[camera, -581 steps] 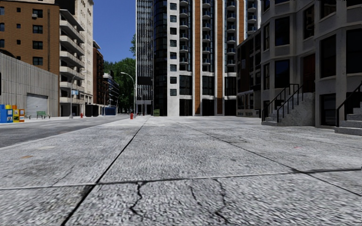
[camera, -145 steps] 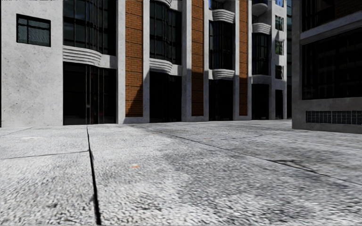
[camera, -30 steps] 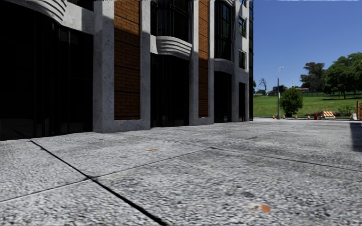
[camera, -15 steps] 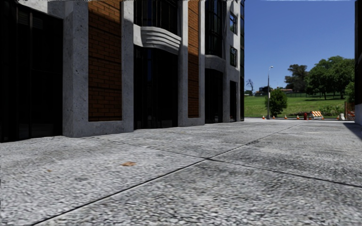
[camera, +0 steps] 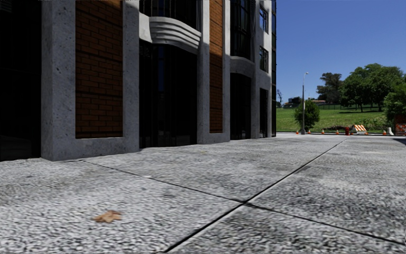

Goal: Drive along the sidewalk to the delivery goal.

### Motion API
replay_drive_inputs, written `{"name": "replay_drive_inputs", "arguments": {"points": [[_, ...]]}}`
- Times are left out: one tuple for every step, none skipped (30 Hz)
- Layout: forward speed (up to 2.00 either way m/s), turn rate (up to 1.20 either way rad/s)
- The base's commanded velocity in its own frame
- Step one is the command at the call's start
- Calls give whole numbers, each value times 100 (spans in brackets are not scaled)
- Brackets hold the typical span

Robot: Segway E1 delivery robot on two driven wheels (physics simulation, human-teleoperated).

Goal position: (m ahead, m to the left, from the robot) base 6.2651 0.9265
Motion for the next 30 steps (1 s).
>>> {"name": "replay_drive_inputs", "arguments": {"points": [[200,0],[200,0],[200,0],[200,0],[200,0],[200,0],[200,0],[200,0],[200,0],[200,0],[200,0],[200,0],[200,0],[200,0],[200,0],[200,0],[200,0],[200,0],[200,0],[200,0],[200,0],[200,0],[200,0],[200,0],[200,0],[200,0],[200,0],[200,0],[200,0],[200,0]]}}
